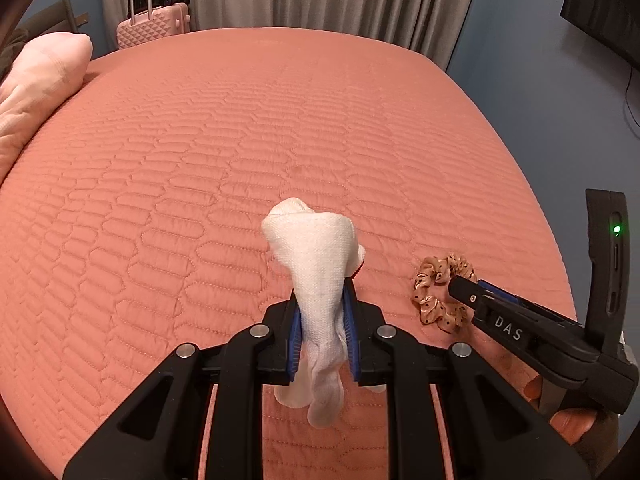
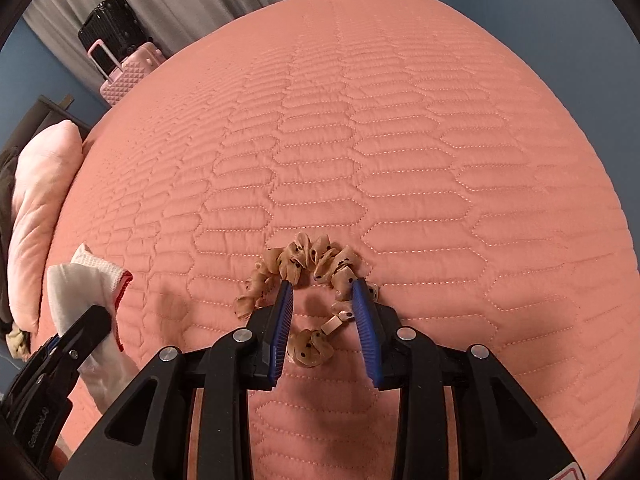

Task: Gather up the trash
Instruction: 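Close the right tool on the tan scrunchie while the left tool holds the white sock, then carry the sock and scrunchie over the wastebasket and open both tools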

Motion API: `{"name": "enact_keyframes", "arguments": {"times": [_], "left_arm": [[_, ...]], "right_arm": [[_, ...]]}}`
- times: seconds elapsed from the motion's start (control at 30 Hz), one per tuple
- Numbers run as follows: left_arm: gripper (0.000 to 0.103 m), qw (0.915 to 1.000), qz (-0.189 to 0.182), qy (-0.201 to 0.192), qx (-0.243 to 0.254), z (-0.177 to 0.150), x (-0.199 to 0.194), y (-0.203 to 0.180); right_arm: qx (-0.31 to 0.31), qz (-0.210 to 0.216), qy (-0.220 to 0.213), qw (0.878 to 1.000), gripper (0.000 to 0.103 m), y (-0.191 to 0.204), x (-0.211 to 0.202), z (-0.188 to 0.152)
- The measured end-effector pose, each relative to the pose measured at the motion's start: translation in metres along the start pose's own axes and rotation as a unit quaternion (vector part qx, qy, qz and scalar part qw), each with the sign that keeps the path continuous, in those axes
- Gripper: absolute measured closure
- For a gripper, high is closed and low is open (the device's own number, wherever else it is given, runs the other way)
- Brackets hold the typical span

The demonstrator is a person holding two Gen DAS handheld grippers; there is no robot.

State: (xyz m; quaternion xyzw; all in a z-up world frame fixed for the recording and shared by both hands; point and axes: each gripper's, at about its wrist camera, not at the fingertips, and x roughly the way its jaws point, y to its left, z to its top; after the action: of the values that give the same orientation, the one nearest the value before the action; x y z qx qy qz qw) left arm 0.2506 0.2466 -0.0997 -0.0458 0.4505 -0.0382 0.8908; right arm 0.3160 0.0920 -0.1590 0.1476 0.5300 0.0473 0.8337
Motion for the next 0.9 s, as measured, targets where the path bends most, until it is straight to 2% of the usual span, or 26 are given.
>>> {"name": "enact_keyframes", "arguments": {"times": [0.17, 0.23, 0.3, 0.43, 0.7, 0.9], "left_arm": [[0.085, 1.0000, -0.003, 0.005, -0.006, -0.004, 0.002, 0.001], [0.085, 0.9999, -0.005, 0.005, -0.009, -0.003, 0.001, 0.001], [0.085, 1.0000, -0.006, 0.004, -0.006, -0.003, -0.001, 0.000], [0.085, 0.9999, -0.010, 0.001, 0.004, -0.008, -0.011, -0.009], [0.085, 0.9992, -0.026, -0.018, 0.023, -0.015, -0.053, -0.044], [0.085, 0.9964, -0.051, -0.042, 0.053, -0.020, -0.095, -0.091]], "right_arm": [[-0.018, -0.014, -0.003, 1.000, 0.074, 0.003, 0.003, -0.003], [-0.024, -0.020, -0.002, 1.000, 0.080, 0.001, 0.003, -0.007], [-0.031, -0.025, 0.004, 0.999, 0.093, -0.001, 0.002, -0.011], [-0.039, -0.013, 0.002, 0.999, 0.097, -0.006, -0.014, -0.023], [-0.034, 0.015, -0.050, 0.998, 0.098, -0.025, -0.097, -0.045], [-0.021, 0.031, -0.100, 0.994, 0.098, -0.048, -0.173, -0.058]]}}
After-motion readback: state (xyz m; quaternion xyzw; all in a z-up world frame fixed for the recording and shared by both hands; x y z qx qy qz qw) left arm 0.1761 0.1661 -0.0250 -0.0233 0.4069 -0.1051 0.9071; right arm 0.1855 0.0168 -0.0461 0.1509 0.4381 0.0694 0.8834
